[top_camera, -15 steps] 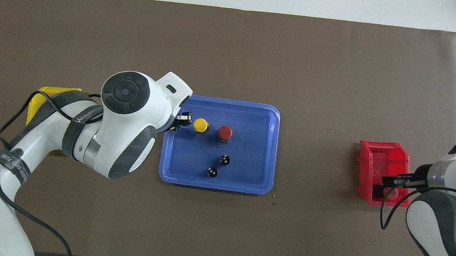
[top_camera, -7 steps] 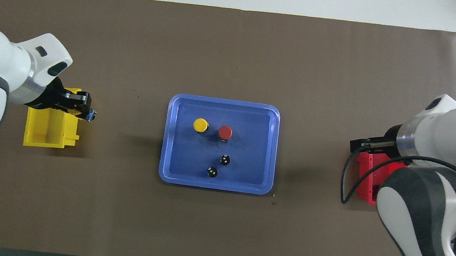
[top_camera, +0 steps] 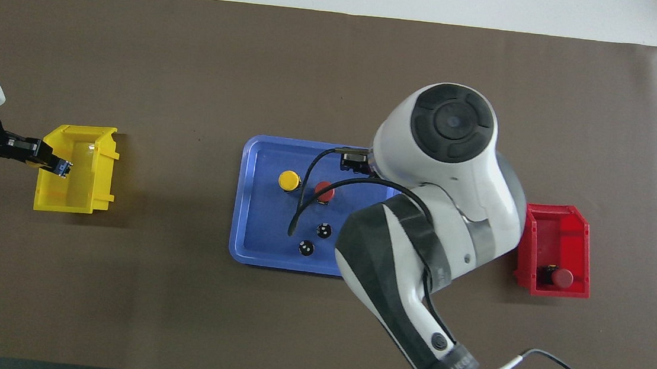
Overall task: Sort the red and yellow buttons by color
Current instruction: 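Reach the right gripper to the remaining red button in the tray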
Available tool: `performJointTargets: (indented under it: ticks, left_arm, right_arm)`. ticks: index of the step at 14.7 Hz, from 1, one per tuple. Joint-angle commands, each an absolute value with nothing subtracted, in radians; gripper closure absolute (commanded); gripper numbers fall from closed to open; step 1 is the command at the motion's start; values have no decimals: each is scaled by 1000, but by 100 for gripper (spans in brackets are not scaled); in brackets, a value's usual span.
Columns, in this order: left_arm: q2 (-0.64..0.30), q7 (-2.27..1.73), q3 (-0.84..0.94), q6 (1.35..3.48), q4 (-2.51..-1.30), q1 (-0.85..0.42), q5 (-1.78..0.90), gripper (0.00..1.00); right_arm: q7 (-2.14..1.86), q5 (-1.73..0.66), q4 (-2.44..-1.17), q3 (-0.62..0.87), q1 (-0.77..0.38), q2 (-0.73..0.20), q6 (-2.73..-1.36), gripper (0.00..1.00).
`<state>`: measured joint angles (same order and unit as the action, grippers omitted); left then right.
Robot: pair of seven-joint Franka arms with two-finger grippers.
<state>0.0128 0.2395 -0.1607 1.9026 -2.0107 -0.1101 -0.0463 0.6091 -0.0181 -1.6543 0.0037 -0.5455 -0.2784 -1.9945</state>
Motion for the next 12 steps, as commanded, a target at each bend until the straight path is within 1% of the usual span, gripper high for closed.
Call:
performJointTargets:
  ticks: [1,2,4,6,8,11,12]
  left_arm:
    - [66,249,-150,2006,-2136,-95,-32,98]
    - [71,252,-150,2025,-2160,-94,-32,98]
    - [71,261,-150,2057,-2196,-92,-32,98]
    - [71,259,-150,2094,-2233,-92,-32,98]
    - [64,259,-150,2143,-2269,-89,-32,98]
    - [54,259,-149,2166,-2275,-66,-32,98]
    - [54,259,-149,2169,-2275,-60,-32,98]
  right_arm:
    - [678,-5,-1574,-3,-595,-389,-2051,25]
    - [704,-3,-1572,-3,-635,-414,-2062,27]
    - [739,3,-1583,-3,-653,-431,-2078,27]
    - [739,8,-1633,-3,-653,-422,-2118,28]
    - [738,12,-1640,-5,-653,-420,-2120,28]
    - [715,37,-1649,-3,-650,-417,-2114,28]
    - [703,37,-1670,-3,-649,-410,-2126,28]
